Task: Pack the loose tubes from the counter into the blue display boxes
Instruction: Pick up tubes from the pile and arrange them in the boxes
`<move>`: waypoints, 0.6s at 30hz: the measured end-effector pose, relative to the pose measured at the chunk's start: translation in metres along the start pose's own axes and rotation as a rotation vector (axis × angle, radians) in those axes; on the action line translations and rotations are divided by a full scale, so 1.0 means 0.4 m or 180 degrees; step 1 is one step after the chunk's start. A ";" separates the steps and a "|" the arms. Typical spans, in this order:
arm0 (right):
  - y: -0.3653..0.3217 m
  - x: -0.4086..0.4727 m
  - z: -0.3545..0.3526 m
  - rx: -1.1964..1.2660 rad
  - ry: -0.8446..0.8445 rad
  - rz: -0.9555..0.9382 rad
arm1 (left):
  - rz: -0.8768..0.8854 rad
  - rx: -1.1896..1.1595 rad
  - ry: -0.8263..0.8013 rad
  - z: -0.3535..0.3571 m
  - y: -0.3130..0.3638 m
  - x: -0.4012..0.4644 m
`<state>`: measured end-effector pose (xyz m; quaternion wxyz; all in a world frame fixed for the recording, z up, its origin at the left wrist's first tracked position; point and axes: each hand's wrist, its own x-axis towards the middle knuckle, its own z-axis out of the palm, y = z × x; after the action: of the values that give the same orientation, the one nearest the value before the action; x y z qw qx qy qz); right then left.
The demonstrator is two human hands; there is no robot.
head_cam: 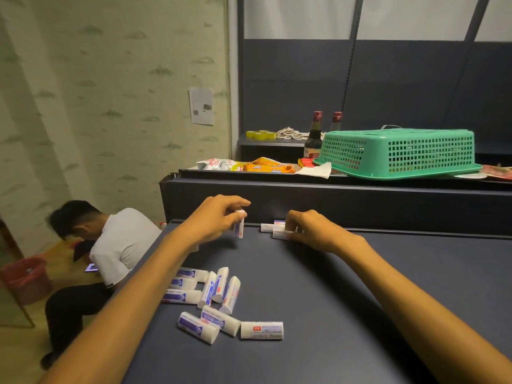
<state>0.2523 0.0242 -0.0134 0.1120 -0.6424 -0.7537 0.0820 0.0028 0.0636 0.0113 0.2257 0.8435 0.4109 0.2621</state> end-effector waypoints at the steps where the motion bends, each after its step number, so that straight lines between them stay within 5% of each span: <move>1: -0.001 -0.002 0.000 0.0038 -0.0002 0.0007 | -0.0008 -0.0013 0.0014 0.000 -0.001 -0.002; 18: 0.023 -0.079 -0.030 0.0655 0.0558 -0.0159 | 0.0140 -0.0022 0.0437 0.002 0.025 -0.034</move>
<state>0.2691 -0.0059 -0.0066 0.2446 -0.6133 -0.7444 0.0997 0.0019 0.0469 0.0133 0.1941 0.8316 0.4059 0.3256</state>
